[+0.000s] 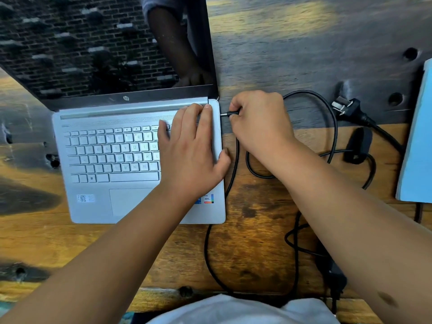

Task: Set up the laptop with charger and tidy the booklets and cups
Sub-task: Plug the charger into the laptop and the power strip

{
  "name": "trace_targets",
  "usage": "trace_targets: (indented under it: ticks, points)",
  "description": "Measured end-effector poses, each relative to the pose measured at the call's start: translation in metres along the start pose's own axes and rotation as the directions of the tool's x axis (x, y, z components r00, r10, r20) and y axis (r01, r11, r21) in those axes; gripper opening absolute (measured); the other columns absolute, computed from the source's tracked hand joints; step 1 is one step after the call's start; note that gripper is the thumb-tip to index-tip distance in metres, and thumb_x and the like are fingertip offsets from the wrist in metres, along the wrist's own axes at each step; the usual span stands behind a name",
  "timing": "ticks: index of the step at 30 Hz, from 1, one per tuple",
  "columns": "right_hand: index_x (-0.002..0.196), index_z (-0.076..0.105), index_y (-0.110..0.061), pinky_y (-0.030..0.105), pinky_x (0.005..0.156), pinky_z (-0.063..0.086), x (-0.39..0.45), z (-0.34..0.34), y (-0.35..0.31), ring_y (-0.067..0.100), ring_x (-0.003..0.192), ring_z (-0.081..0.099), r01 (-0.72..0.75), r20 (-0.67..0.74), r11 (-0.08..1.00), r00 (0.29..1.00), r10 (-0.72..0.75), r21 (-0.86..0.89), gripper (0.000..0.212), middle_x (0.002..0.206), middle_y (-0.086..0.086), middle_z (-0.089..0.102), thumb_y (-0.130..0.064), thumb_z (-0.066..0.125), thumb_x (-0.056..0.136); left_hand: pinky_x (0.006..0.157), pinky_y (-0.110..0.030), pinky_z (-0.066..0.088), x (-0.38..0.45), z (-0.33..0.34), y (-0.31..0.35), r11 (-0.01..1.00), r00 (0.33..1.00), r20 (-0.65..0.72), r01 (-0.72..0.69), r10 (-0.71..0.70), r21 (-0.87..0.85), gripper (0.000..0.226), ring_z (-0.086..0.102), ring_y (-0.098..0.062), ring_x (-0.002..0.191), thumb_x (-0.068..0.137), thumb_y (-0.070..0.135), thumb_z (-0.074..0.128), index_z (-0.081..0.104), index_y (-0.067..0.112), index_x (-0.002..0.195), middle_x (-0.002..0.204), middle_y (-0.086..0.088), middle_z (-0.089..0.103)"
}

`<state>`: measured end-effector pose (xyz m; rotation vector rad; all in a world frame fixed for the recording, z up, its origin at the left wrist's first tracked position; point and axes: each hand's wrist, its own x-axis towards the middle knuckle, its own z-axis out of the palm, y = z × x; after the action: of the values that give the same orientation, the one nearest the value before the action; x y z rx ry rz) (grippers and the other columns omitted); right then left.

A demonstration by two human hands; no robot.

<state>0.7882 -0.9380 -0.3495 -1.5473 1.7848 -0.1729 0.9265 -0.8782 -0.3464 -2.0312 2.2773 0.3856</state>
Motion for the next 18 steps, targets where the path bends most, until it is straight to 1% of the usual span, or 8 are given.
trace_targets:
  ticks: [4, 8, 11, 14, 18]
  points:
    - [0.1, 0.072, -0.022, 0.035, 0.082, 0.053, -0.0019, 0.0016, 0.0004, 0.028, 0.095, 0.065, 0.046, -0.021, 0.999, 0.999, -0.046, 0.018, 0.016, 0.097, 0.006, 0.072, -0.019, 0.064, 0.086, 0.104, -0.057, 0.032, 0.0005, 0.0015, -0.0004, 1.0, 1.0, -0.014, 0.004, -0.004, -0.005, 0.077, 0.04, -0.03, 0.129, 0.075, 0.051, 0.059, 0.044, 0.01, 0.138, 0.139, -0.01, 0.046]
    - [0.097, 0.073, -0.022, 0.037, 0.081, 0.053, -0.0028, 0.0023, 0.0031, 0.027, 0.093, 0.064, 0.055, -0.047, 0.995, 0.998, -0.051, 0.08, 0.014, 0.092, 0.006, 0.072, -0.019, 0.066, 0.085, 0.101, -0.058, 0.034, 0.0011, 0.005, -0.0025, 1.0, 0.999, -0.041, 0.001, -0.001, -0.008, 0.075, 0.04, -0.029, 0.127, 0.078, 0.053, 0.058, 0.045, 0.01, 0.138, 0.138, -0.01, 0.048]
    - [0.098, 0.073, -0.023, 0.038, 0.081, 0.053, -0.004, 0.0022, 0.003, 0.03, 0.092, 0.063, 0.043, -0.039, 0.995, 0.998, -0.039, 0.096, 0.017, 0.094, 0.007, 0.071, -0.017, 0.064, 0.084, 0.102, -0.057, 0.033, 0.0012, 0.0059, -0.0016, 1.0, 0.999, -0.05, 0.012, -0.013, -0.025, 0.074, 0.041, -0.029, 0.126, 0.078, 0.051, 0.058, 0.046, 0.01, 0.138, 0.137, -0.009, 0.048]
    - [0.098, 0.072, -0.023, 0.038, 0.079, 0.054, -0.0036, 0.0009, 0.0039, 0.029, 0.091, 0.064, 0.035, -0.035, 0.995, 0.999, -0.032, 0.097, 0.018, 0.093, 0.007, 0.07, -0.017, 0.063, 0.084, 0.101, -0.057, 0.034, 0.0015, 0.0062, -0.0004, 0.999, 0.998, -0.051, 0.023, -0.025, -0.039, 0.072, 0.043, -0.031, 0.125, 0.078, 0.049, 0.058, 0.047, 0.009, 0.138, 0.137, -0.01, 0.049]
    - [0.096, 0.072, -0.023, 0.036, 0.079, 0.052, -0.004, 0.0029, 0.0078, 0.026, 0.086, 0.064, 0.033, -0.055, 0.992, 0.998, -0.026, 0.121, 0.015, 0.087, 0.003, 0.07, -0.019, 0.065, 0.083, 0.103, -0.057, 0.032, 0.0013, 0.0094, -0.0017, 0.998, 0.998, -0.062, 0.03, -0.033, -0.053, 0.073, 0.043, -0.031, 0.125, 0.078, 0.049, 0.058, 0.047, 0.009, 0.138, 0.137, -0.011, 0.048]
